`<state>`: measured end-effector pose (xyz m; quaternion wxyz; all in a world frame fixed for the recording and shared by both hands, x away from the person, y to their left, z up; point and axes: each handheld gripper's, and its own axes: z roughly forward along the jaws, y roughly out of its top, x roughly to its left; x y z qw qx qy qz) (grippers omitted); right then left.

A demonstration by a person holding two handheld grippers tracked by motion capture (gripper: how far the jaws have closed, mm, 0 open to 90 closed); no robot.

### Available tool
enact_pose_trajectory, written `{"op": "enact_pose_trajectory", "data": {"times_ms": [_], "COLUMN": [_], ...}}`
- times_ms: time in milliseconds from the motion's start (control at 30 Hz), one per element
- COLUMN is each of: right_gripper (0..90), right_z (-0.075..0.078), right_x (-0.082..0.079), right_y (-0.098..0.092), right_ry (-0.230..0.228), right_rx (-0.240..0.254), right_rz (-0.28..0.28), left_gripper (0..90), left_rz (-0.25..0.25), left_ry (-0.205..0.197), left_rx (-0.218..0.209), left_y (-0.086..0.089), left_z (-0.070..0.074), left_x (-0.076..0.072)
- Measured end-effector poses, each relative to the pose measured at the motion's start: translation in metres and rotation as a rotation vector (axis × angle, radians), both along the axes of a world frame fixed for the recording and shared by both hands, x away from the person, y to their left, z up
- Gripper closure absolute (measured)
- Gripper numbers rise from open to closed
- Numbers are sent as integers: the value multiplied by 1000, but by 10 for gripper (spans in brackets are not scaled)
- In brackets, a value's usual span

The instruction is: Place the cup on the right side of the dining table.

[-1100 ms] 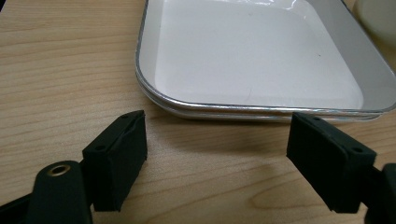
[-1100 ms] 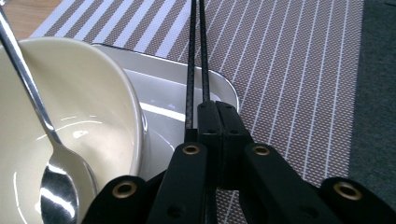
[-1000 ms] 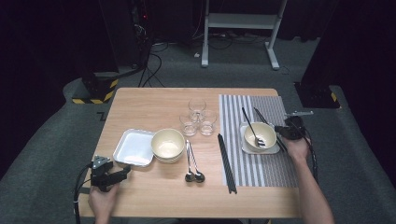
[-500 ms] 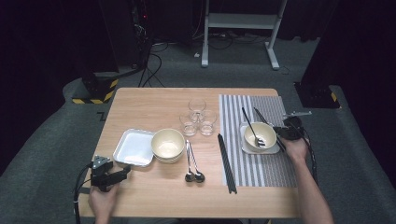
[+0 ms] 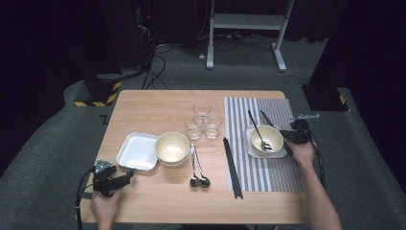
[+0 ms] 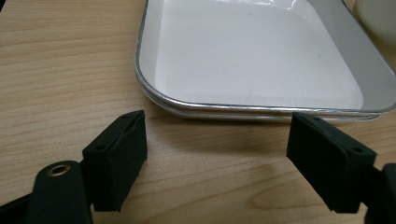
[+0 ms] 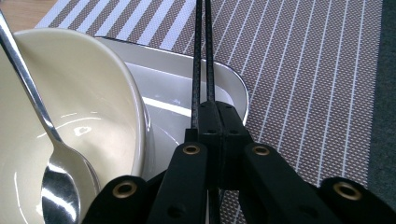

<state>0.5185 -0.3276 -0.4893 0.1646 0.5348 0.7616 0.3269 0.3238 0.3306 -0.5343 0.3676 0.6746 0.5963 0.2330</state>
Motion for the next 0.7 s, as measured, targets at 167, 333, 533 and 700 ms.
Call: {"op": "enact_pose_trajectory", "data": {"times_ms": [167,333,533,700], "right_gripper": [897,896,897,896], "right_z": [0,0,2,0], "right_x": [0,0,0,1], "right_y": [0,1,-2,-3], "right_ry": [1,3,-10,5], "right_rx": [6,10,1,-7], "right_rz": [3,5,-15,-21], "left_gripper": [202,203,203,203], "left_rz": [0,0,0,0], "left_ry": [0,0,0,0], "left_rx": [0,0,0,0], "left_y": [0,0,0,0], "left_z": [0,0,0,0], "left_x": [0,0,0,0]}}
